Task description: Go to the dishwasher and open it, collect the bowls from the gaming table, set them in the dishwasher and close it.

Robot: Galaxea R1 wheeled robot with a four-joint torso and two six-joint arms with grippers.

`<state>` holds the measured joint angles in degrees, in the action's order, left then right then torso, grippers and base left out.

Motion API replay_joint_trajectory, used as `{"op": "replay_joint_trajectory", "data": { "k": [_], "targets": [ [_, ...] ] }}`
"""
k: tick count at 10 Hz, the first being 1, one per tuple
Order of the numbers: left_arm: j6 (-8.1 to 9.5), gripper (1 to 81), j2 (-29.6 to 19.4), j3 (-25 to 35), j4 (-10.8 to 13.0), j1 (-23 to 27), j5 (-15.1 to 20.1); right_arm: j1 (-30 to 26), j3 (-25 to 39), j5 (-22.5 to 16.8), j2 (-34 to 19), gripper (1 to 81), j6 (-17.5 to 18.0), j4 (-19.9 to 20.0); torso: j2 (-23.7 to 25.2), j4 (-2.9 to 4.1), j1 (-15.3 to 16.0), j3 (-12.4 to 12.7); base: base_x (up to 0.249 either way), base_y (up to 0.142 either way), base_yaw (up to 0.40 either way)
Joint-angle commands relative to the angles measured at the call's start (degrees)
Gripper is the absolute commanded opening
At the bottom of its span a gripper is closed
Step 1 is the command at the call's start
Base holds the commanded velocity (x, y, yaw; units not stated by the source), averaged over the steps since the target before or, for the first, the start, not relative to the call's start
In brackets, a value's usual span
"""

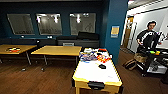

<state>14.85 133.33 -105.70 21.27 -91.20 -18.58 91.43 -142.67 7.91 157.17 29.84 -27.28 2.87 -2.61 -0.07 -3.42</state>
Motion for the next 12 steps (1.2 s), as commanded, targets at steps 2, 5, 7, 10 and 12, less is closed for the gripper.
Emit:
{"op": "replay_joint_trajectory", "data": {
  "k": [2,5,7,10,12],
  "targets": [
    [-0.08,1.0,-2.10,0.50,0.88,2.12,1.35,-2.26,-0.15,-1.85,-1.40,1.0,-0.14,-0.93,0.00,0.00,0.07,0.00,-0.166,0.000,0.000],
    [-0.08,1.0,-1.92,0.41,0.88,2.12,1.35,-2.25,-0.15,-1.85,-1.40,1.0,-0.14,-0.93,0.02,0.00,0.07,0.00,-0.165,0.000,0.000],
    [-0.08,1.0,-1.92,0.41,0.96,2.12,1.35,-2.25,-0.06,-1.85,-1.40,1.0,-0.14,-1.02,0.00,0.00,0.07,0.00,-0.166,0.000,0.000],
    [-0.08,1.0,-1.83,0.41,0.88,2.12,1.44,-2.34,-0.15,-1.85,-1.22,1.0,-0.14,-1.11,0.02,0.00,0.07,0.00,-0.166,0.000,0.000],
    [-0.08,1.0,-1.83,0.41,0.96,2.12,1.44,-2.43,-0.15,-1.93,-1.22,1.0,-0.14,-1.11,0.00,0.00,0.07,0.00,-0.166,0.000,0.000]
  ]
}}
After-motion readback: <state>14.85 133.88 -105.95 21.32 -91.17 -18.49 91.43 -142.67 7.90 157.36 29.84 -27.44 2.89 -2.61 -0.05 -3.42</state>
